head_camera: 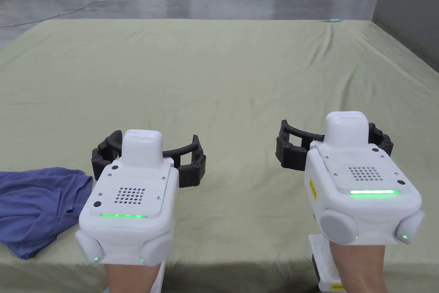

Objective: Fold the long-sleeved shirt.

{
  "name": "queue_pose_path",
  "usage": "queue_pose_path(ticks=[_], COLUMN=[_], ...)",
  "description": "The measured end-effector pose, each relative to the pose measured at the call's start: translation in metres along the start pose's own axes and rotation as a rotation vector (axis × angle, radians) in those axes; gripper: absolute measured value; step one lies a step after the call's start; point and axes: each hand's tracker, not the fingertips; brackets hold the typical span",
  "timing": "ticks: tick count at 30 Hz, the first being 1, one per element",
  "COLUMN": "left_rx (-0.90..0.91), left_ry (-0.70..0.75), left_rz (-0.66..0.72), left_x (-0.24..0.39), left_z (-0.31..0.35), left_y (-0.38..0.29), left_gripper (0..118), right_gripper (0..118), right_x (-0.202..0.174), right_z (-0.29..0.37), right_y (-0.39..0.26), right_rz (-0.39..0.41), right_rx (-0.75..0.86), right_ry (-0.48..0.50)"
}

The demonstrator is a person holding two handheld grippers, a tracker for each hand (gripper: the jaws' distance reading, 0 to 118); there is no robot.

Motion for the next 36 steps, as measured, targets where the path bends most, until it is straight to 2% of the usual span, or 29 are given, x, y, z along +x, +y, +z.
queue_pose_path(ticks=[25,36], left_rx=[-0.007,-0.009], left_ry=[-0.020,-0.019], left_rz=[0.008,0.009], left_x=[0.0011,0.0027], left_z=[-0.0054,-0.0047], left_y=[-0.0010,-0.0015], left_gripper=[117,117], right_gripper=[115,115], right_x=[0.0041,0.0065], right_z=[-0.0037,-0.0048], right_y=[-0.0008,-0.0020], right_rz=[0.015,-0.003], right_rx=[0.003,-0.001], right_ry=[-0.026,-0.024])
